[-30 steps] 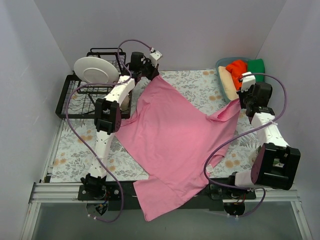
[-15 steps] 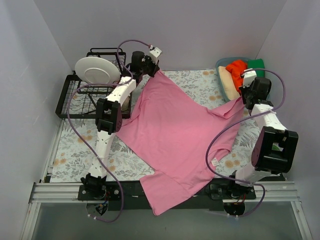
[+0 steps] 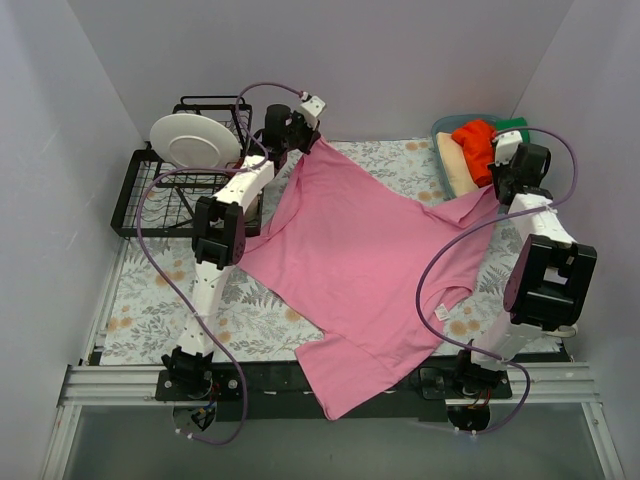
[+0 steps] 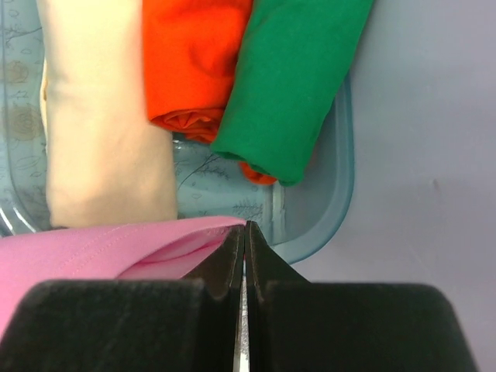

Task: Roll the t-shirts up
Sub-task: Flatten out the T-shirt at the center of the board.

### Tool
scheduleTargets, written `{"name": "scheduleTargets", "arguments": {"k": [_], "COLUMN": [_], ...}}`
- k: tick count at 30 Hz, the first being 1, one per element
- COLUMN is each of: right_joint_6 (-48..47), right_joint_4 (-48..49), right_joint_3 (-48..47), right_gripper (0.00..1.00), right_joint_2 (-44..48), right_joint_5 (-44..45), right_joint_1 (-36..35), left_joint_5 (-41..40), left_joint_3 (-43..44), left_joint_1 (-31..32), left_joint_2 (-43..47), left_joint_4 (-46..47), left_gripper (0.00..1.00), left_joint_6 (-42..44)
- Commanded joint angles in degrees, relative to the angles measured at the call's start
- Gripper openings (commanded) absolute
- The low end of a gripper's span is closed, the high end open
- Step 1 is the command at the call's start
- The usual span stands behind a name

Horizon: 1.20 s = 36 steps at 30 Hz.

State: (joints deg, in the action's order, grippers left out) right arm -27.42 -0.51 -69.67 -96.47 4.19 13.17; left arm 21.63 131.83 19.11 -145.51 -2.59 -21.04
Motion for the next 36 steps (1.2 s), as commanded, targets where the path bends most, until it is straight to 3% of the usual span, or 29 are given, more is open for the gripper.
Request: {"name": "scheduleTargets", "arguments": {"k": [1,10,21,30,36], "right_joint_6": [2.1,9.6,13.5,17.9,19.4], "right_joint_4": [-4.2,-15.2,-18.8,-17.8,-16.9], "right_joint_3": [-2.1,3.3,6.2,1.5,-2.5], "right_gripper": [0.01,0.01,0.01,0.01,0.01], "right_joint_2": [3.6,13.3,18.1,10.7,7.0], "right_joint_5": [-1.7,-8.1,-6.7,-1.2,-1.6], "right_joint_1": [0.5,0.5,1.0,10.3,10.8], "left_joint_5": [5.2,12.1,14.1,8.6,2.2], "left_joint_3": [-0.1,-4.9,-4.7,-0.3,3.8], "left_joint_1": [0.1,0.0,-0.8,-0.2,1.1], "left_joint_2": [8.6,15.5,15.2,7.6,1.2], "left_joint_4": [-3.2,-15.3,-17.6,-11.4,-1.7], "left_gripper": [0.0,0.0,0.0,0.0,0.0], "left_joint_6": [2.9,9.7,13.1,1.8,-7.2]}}
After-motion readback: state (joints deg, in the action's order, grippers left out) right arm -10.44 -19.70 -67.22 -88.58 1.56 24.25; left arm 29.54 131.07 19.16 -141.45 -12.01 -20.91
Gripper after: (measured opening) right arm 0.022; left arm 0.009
